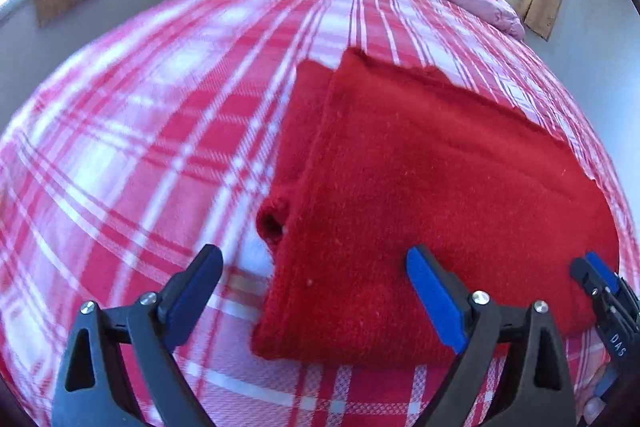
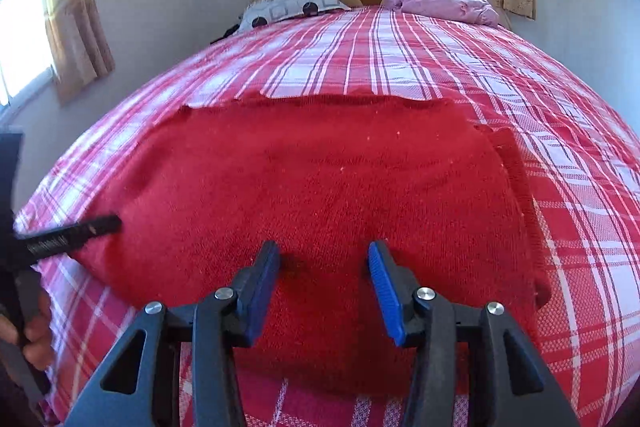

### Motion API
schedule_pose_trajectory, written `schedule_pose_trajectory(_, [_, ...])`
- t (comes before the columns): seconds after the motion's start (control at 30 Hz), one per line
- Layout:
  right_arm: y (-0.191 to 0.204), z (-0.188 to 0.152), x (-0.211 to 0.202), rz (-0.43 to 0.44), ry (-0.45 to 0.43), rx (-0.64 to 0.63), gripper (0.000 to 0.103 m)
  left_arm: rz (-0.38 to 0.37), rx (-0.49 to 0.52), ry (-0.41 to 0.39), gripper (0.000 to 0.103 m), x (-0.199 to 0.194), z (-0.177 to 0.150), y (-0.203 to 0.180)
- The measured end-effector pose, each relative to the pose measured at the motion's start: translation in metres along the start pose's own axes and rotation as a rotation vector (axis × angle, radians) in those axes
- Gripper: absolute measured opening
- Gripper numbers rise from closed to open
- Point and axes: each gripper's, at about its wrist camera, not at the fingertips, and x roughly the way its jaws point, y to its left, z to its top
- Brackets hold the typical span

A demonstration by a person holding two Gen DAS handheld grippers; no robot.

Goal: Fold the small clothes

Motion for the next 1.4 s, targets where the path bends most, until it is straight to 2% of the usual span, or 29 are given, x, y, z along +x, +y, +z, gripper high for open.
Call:
schedule_pose_trajectory(0.07, [0.0, -0.001, 0.001, -0.001, -0.004, -0.001, 0.048, 0.007, -0.005, -0.039, 0.097, -0.002, -0.004, -0.002])
schedule_pose_trajectory(0.13, [0.001, -0.003, 0.0, -0.006, -0.005, -0.006, 0.049, 0.013, 0.001, -0.045, 0.097, -0.002, -0.005, -0.005])
schedule_pose_trajectory(0.17, [0.002, -0.003, 0.0, -0.006, -0.006, -0.007, 0.049, -0.001, -0.007, -0.042, 0.096, -0.003, -0.005, -0.004])
schedule_pose_trajectory(0.27, [0.001, -0.002, 0.0, -0.002, -0.007, -0.007, 0.05, -0.103, -0.072, -0.041, 0.092, -0.007, -0.005, 0.006])
schedule_pose_trajectory(0.33, [0.001, -0.002, -0.002, -0.002, -0.006, -0.008, 0.05, -0.13, -0.088, -0.043, 0.089, -0.008, -0.006, 0.009])
schedule_pose_trajectory(0.43, [0.003, -0.002, -0.002, -0.008, -0.006, -0.016, 0.051, -0.131, -0.088, -0.053, 0.068, -0.012, -0.01, 0.008])
schedule_pose_trajectory(0.5, [0.004, -0.002, -0.002, -0.014, -0.005, -0.019, 0.051, -0.158, -0.098, -0.046, 0.024, -0.013, -0.009, 0.009])
schedule_pose_trajectory(0.57, [0.004, -0.001, -0.002, -0.016, -0.002, -0.021, 0.051, -0.179, -0.112, -0.017, 0.017, -0.012, -0.004, 0.012])
schedule_pose_trajectory(0.63, [0.003, -0.001, -0.003, -0.008, -0.003, -0.015, 0.051, -0.189, -0.123, -0.025, 0.015, -0.015, -0.002, 0.015])
schedule_pose_trajectory(0.73, [0.002, 0.01, -0.016, 0.007, -0.043, 0.024, 0.051, -0.196, -0.119, -0.092, 0.014, -0.029, -0.002, 0.017])
schedule_pose_trajectory(0.8, [0.009, 0.027, -0.023, 0.077, -0.062, 0.038, 0.051, -0.19, -0.091, -0.137, 0.014, -0.037, 0.0, 0.013])
schedule_pose_trajectory(0.9, [0.03, 0.059, -0.02, 0.181, -0.042, 0.015, 0.052, -0.202, -0.127, -0.122, 0.015, -0.03, 0.003, 0.018])
schedule_pose_trajectory(0.97, [0.048, 0.076, -0.012, 0.23, -0.025, -0.017, 0.055, -0.184, -0.163, -0.089, 0.019, -0.019, 0.001, 0.026])
schedule_pose_trajectory(1.03, [0.066, 0.087, -0.002, 0.255, -0.008, -0.057, 0.056, -0.179, -0.2, -0.058, 0.035, -0.011, -0.003, 0.034])
schedule_pose_trajectory(1.07, [0.076, 0.089, 0.005, 0.259, 0.004, -0.075, 0.056, -0.206, -0.221, -0.056, 0.037, -0.01, -0.004, 0.041])
schedule_pose_trajectory(1.13, [0.091, 0.091, 0.019, 0.282, 0.035, -0.085, 0.056, -0.235, -0.244, -0.058, 0.047, -0.013, -0.005, 0.046])
schedule_pose_trajectory(1.2, [0.101, 0.09, 0.036, 0.323, 0.077, -0.06, 0.056, -0.28, -0.268, -0.053, 0.071, -0.016, -0.006, 0.05])
schedule_pose_trajectory(1.27, [0.107, 0.088, 0.044, 0.339, 0.103, -0.053, 0.056, -0.303, -0.28, -0.063, 0.073, -0.016, -0.009, 0.047])
schedule_pose_trajectory(1.33, [0.114, 0.09, 0.051, 0.341, 0.117, -0.06, 0.056, -0.282, -0.262, -0.079, 0.065, -0.017, -0.01, 0.042])
schedule_pose_trajectory(1.37, [0.117, 0.091, 0.052, 0.345, 0.122, -0.063, 0.056, -0.282, -0.249, -0.088, 0.037, -0.018, -0.01, 0.039])
schedule_pose_trajectory(1.4, [0.12, 0.095, 0.055, 0.354, 0.133, -0.068, 0.056, -0.289, -0.248, -0.083, 0.018, -0.016, -0.009, 0.04])
